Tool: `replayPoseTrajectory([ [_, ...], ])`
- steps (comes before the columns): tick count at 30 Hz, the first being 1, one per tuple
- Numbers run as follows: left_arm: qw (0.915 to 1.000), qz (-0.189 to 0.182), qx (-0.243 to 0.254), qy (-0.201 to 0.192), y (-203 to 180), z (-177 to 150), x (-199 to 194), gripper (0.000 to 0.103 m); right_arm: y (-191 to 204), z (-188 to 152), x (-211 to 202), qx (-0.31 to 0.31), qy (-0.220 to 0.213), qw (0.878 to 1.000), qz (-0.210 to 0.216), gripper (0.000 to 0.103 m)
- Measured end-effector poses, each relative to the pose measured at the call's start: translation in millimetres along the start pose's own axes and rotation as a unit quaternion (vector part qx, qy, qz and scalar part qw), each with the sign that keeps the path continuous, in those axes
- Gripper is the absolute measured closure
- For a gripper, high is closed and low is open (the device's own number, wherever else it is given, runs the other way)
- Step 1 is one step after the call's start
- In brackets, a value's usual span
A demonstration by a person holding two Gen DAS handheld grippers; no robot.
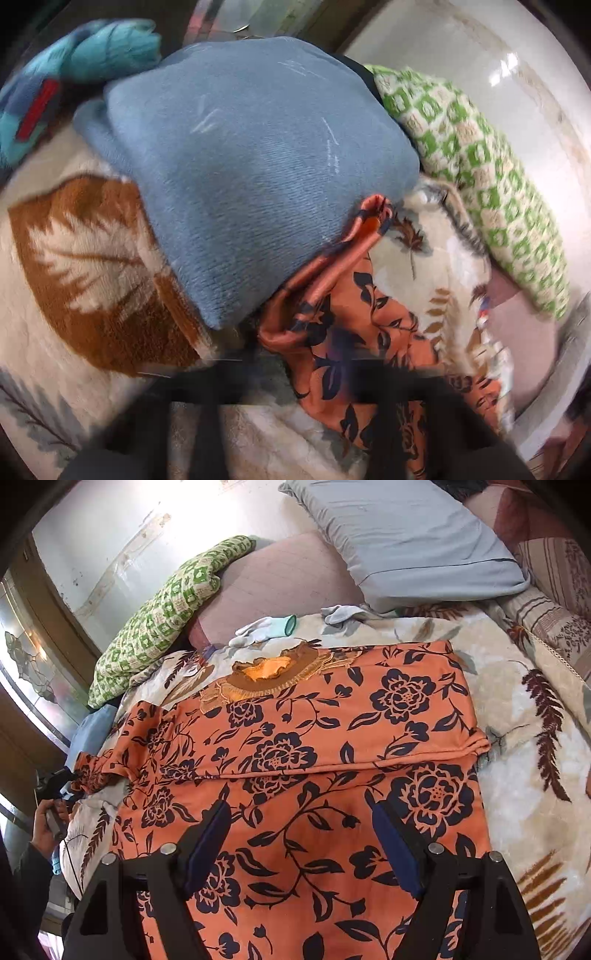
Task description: Fold small clothes
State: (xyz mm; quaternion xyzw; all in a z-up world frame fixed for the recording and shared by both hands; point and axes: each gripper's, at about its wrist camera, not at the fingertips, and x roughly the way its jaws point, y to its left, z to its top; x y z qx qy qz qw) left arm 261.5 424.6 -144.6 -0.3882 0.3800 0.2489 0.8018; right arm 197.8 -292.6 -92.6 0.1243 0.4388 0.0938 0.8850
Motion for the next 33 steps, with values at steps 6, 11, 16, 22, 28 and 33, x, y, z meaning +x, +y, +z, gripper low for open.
replayPoseTrajectory([
  [6, 0.9948, -0.017, 0.069, -0.073, -48, -9, -62, 0.096, -9, -4, -7, 0.013, -0.009, 1.000, -0.003, 0.021],
  [11, 0.9760, -0.083, 0.154, -0.130, -144, -31, -134, 0.096, -25, -14, -20, 0.037, -0.030, 0.999, 0.018, 0.021],
  [16, 0.9389, -0.173, 0.250, -0.162, -270, -95, -203, 0.096, -59, -28, -37, 0.074, -0.062, 0.995, 0.036, 0.021],
  [22, 0.8978, -0.248, 0.339, -0.133, -379, -221, -228, 0.096, -101, -33, -63, 0.130, -0.102, 0.984, 0.061, 0.021],
  [28, 0.8747, -0.252, 0.409, -0.066, -436, -366, -180, 0.096, -137, -36, -86, 0.182, -0.130, 0.972, 0.077, 0.021],
  [33, 0.8603, -0.186, 0.474, 0.023, -458, -472, -85, 0.077, -158, -40, -95, 0.205, -0.139, 0.966, 0.077, 0.021],
])
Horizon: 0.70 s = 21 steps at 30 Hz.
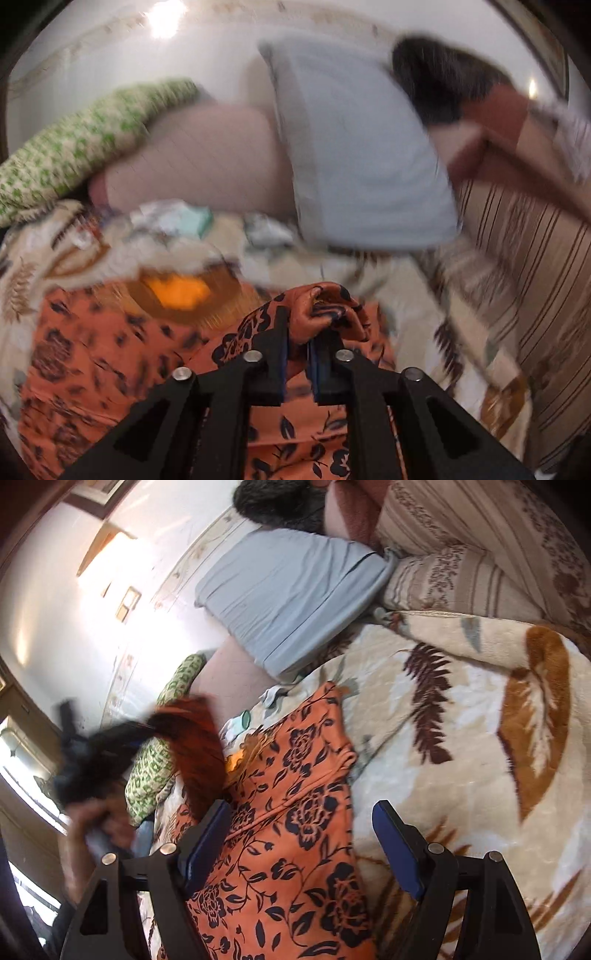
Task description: Fold small clothes
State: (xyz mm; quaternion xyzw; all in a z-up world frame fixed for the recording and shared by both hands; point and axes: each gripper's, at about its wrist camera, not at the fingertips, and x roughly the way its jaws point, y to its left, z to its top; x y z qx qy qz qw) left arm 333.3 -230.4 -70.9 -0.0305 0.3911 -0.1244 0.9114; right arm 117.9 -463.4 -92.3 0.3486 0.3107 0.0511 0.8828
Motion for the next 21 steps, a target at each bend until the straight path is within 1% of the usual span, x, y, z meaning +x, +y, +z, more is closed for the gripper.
replayPoseTrajectory([
  [1, 0.9989, -0.005, 0.015, 0.045, -8, -11, 24, 0.052, -3, 1, -2, 0.002, -0.001, 1.000, -0.002, 0.021],
  [2, 0.9963, -0.011, 0.021, 0.083, -13, -21, 39, 0.043, -6, 2, -3, 0.004, 0.000, 1.000, -0.003, 0.021],
  [3, 0.9924, -0.022, 0.023, 0.119, -13, -32, 49, 0.041, -8, 2, -2, 0.006, 0.004, 1.000, -0.003, 0.021],
  [4, 0.9903, -0.034, 0.024, 0.133, -12, -38, 50, 0.041, -11, 2, -1, 0.009, 0.006, 1.000, -0.007, 0.021],
  [5, 0.9915, -0.039, 0.023, 0.122, -9, -42, 40, 0.041, -12, 2, 0, 0.011, 0.008, 1.000, -0.010, 0.021],
  [6, 0.9930, -0.044, 0.021, 0.107, -3, -42, 28, 0.038, -13, 1, 1, 0.014, 0.010, 1.000, -0.010, 0.021],
  [7, 0.9939, -0.053, 0.018, 0.095, 6, -40, 13, 0.030, -14, 1, 3, 0.017, 0.012, 1.000, -0.007, 0.021],
  [9, 0.9948, -0.073, 0.012, 0.070, 29, -35, -22, 0.023, -10, -1, 8, 0.018, 0.015, 1.000, -0.006, 0.021],
  [10, 0.9960, -0.074, 0.009, 0.049, 46, -34, -43, 0.021, -7, -2, 11, 0.017, 0.020, 1.000, -0.001, 0.021],
  [11, 0.9968, -0.072, 0.006, 0.036, 62, -28, -56, 0.019, -4, -4, 15, 0.016, 0.027, 1.000, 0.005, 0.021],
  [13, 0.9983, -0.056, -0.007, 0.011, 102, -26, -82, 0.017, 7, -8, 29, 0.012, 0.050, 0.999, 0.010, 0.021],
  [14, 0.9988, -0.046, -0.014, 0.002, 121, -25, -87, 0.016, 12, -9, 35, 0.007, 0.057, 0.998, 0.012, 0.021],
  [15, 0.9994, -0.029, -0.019, -0.007, 141, -26, -92, 0.014, 20, -9, 41, 0.001, 0.064, 0.998, 0.017, 0.021],
  [16, 0.9997, -0.004, -0.022, -0.011, 163, -30, -95, 0.014, 28, -7, 49, -0.001, 0.070, 0.997, 0.027, 0.021],
  [18, 0.9987, 0.030, -0.041, 0.000, 198, -36, -92, 0.014, 40, 2, 69, 0.006, 0.084, 0.996, 0.042, 0.021],
  [20, 0.9959, 0.046, -0.076, 0.019, 238, -45, -85, 0.014, 45, 20, 90, 0.025, 0.094, 0.994, 0.040, 0.021],
  [21, 0.9941, 0.049, -0.094, 0.024, 254, -49, -83, 0.014, 44, 33, 108, 0.053, 0.109, 0.991, 0.054, 0.021],
])
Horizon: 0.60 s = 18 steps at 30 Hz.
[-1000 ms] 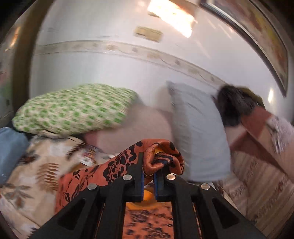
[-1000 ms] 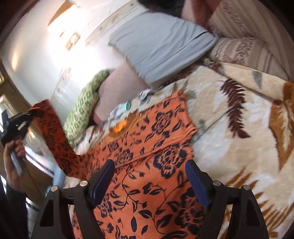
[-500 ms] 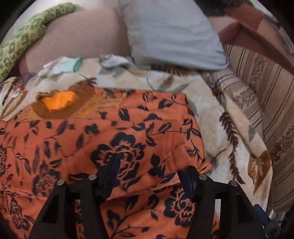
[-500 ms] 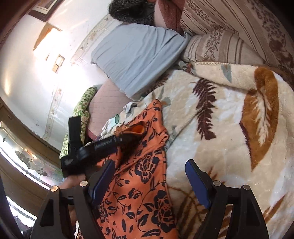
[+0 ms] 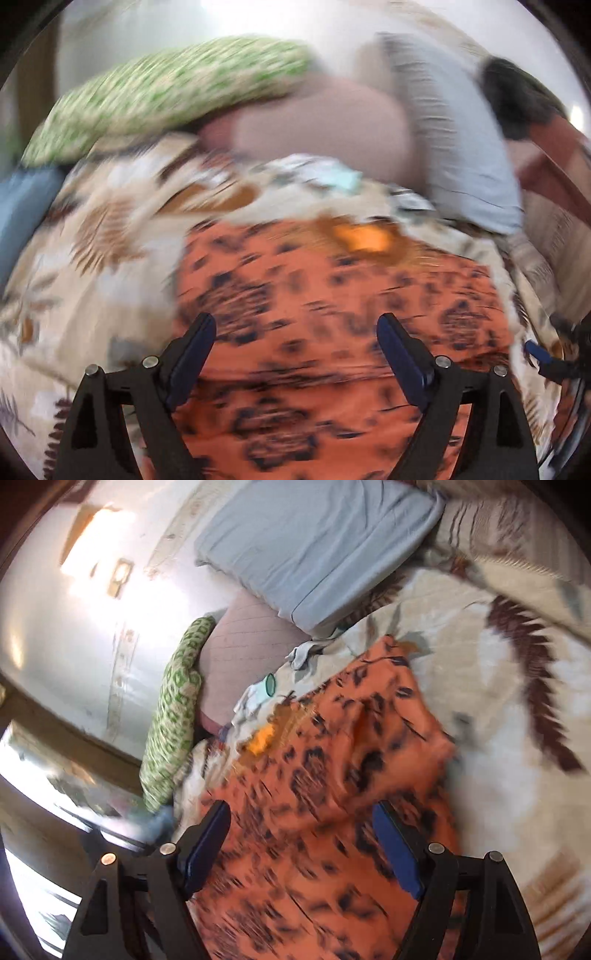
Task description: Fold small clothes
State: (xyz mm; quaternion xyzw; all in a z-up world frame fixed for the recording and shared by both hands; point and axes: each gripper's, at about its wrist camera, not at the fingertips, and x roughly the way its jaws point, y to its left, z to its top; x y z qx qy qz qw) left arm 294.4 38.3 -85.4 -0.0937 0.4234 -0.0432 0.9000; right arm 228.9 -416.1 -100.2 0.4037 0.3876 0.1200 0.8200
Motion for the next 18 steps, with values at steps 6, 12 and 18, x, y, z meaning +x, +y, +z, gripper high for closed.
replayPoseTrajectory([
  [6, 0.9989, 0.016, -0.041, 0.019, 48, -9, 32, 0.014, -14, 34, 59, 0.057, 0.058, 0.991, -0.102, 0.025],
  [12, 0.9987, 0.007, -0.033, 0.038, 56, -20, 56, 0.014, 44, 34, 89, -0.104, 0.087, 0.967, -0.214, 0.095],
  [18, 0.9979, 0.002, -0.037, 0.053, 58, -28, 65, 0.014, 97, 32, 72, -0.256, 0.012, 0.924, -0.284, 0.095],
])
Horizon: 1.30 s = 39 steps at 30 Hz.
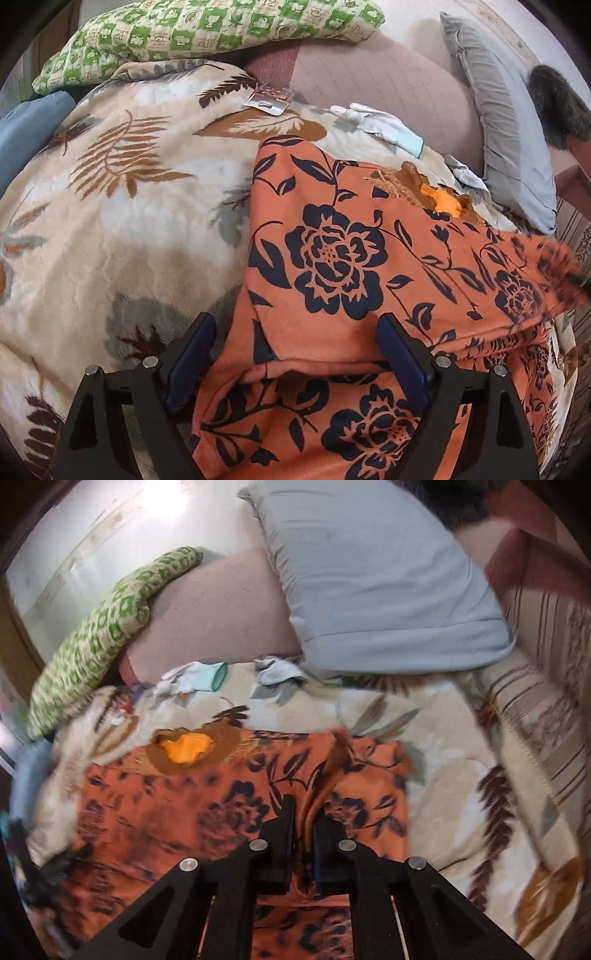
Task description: Fold small clothes
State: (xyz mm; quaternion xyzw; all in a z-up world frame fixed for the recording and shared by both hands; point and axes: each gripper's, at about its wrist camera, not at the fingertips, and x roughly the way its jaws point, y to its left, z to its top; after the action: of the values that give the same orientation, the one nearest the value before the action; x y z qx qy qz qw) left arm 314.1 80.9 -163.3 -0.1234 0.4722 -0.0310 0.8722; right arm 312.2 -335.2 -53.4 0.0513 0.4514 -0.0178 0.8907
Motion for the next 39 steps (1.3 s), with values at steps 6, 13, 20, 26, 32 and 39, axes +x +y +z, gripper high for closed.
replayPoseTrajectory([
  [6, 0.9986, -0.024, 0.025, -0.041, -22, 11, -32, 0.014, -46, -50, 69, 0.049, 0.064, 0.997, -0.003, 0.083],
  [13, 0.9959, 0.057, 0.062, 0.034, -23, 17, 10, 0.014, -55, -30, -1, 0.093, -0.031, 0.995, -0.009, 0.039],
  [20, 0.9974, 0.043, 0.050, 0.028, -13, 15, 13, 0.013, -30, 5, 43, 0.131, 0.032, 0.967, 0.215, 0.038],
  [26, 0.9981, 0.032, 0.048, 0.020, -11, 14, 8, 0.012, -64, -8, 103, 0.209, 0.061, 0.961, 0.170, 0.042],
  [32, 0.9980, 0.037, 0.002, -0.052, 3, 23, -28, 0.012, -45, -17, 64, 0.158, 0.028, 0.967, 0.199, 0.027],
  [39, 0.9992, 0.024, -0.033, -0.005, 17, 19, -10, 0.012, -18, -7, 67, 0.107, 0.043, 0.986, 0.123, 0.030],
])
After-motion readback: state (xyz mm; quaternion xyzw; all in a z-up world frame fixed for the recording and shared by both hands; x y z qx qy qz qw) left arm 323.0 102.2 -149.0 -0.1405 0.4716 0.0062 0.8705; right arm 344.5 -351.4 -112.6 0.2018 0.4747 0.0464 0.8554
